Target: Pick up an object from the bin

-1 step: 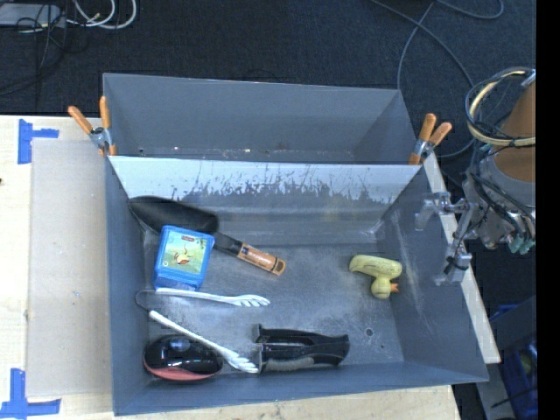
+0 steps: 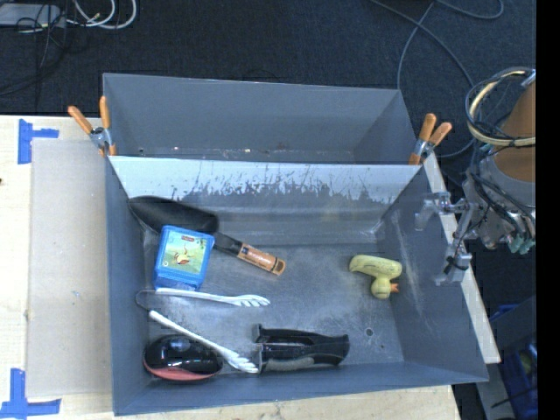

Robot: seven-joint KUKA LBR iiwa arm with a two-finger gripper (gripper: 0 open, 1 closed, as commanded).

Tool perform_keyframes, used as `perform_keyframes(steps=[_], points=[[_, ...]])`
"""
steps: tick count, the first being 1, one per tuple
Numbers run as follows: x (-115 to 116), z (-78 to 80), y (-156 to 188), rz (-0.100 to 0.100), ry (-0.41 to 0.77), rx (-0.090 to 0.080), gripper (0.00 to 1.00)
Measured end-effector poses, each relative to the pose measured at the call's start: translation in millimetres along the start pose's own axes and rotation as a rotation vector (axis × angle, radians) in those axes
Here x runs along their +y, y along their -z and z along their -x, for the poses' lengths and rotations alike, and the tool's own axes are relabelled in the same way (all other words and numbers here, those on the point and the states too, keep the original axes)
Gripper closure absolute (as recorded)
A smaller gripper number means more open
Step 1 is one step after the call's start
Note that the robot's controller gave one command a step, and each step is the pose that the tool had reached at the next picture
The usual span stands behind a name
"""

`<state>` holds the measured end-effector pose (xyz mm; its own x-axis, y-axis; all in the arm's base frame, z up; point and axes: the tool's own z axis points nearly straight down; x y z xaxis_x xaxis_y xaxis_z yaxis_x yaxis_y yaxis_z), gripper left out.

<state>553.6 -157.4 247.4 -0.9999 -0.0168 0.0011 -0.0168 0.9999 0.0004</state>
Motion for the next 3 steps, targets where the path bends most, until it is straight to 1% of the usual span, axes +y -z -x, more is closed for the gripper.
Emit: perform_keyframes(steps=[1,2,3], points=[[75.1,20.5,-22.7,0.001,-0.043,0.001,0.0],[95.3,18.1,-45.5,-0.002,-0.218,0.0,0.0],[118.4,17.2,-46.8,-0.004,-0.249,0.004,0.0]])
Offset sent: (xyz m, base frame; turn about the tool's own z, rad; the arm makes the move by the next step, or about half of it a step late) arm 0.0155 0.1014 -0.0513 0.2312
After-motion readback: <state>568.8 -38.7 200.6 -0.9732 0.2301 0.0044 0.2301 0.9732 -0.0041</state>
